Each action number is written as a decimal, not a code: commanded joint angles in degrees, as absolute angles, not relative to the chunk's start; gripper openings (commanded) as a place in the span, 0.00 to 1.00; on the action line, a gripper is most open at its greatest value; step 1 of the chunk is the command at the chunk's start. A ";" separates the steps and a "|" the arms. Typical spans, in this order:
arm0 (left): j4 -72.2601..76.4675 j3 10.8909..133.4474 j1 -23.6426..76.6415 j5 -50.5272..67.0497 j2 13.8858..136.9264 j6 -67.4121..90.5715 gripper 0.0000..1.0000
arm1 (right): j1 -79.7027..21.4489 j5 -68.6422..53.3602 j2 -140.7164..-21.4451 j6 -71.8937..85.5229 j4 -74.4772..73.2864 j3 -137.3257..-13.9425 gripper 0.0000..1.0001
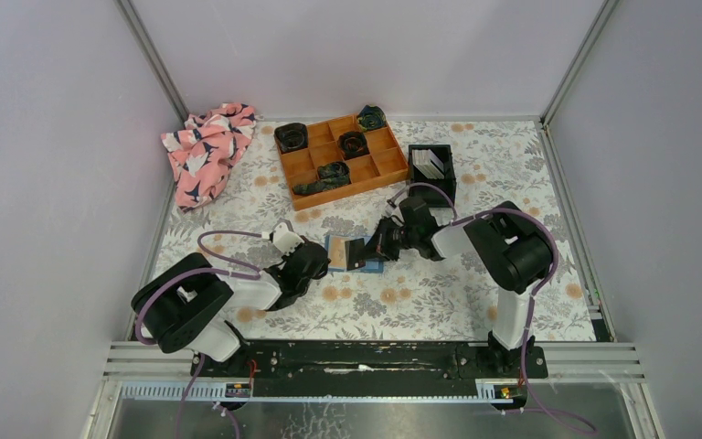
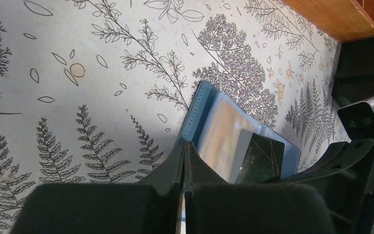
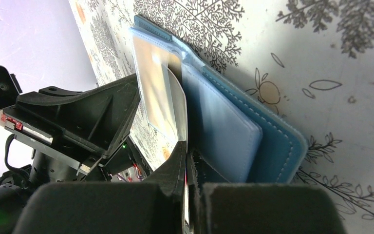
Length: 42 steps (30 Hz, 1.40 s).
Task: Put the credit cards into the card holder
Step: Insert the credit card into the card holder.
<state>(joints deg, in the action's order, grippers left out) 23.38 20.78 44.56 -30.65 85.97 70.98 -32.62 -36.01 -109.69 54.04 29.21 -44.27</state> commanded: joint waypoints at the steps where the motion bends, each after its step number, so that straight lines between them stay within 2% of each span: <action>1: 11.20 18.98 44.15 -28.00 89.80 67.94 0.00 | -33.31 -28.96 -111.37 50.81 23.07 -45.85 0.00; 16: 13.73 18.31 44.12 -26.22 91.28 68.03 0.00 | -35.59 -26.28 -113.51 50.60 22.10 -47.23 0.00; 23: 14.47 17.31 44.28 -25.51 90.90 68.26 0.00 | -38.84 -21.95 -113.48 49.35 17.08 -50.19 0.18; 28: 15.11 16.38 44.53 -25.15 90.10 68.72 0.00 | -39.20 -18.00 -111.15 49.49 15.50 -49.13 0.17; 37: 14.37 15.63 44.61 -25.53 88.32 68.65 0.00 | -39.17 -11.60 -107.90 46.00 10.79 -48.77 0.07; 42: 14.11 15.66 44.66 -25.76 88.43 68.68 0.00 | -39.07 -8.95 -106.70 44.65 8.68 -49.36 0.07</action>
<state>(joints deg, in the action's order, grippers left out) 27.70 18.98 44.23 -29.87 86.24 71.02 -38.76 -19.70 -106.37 49.21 17.67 -49.69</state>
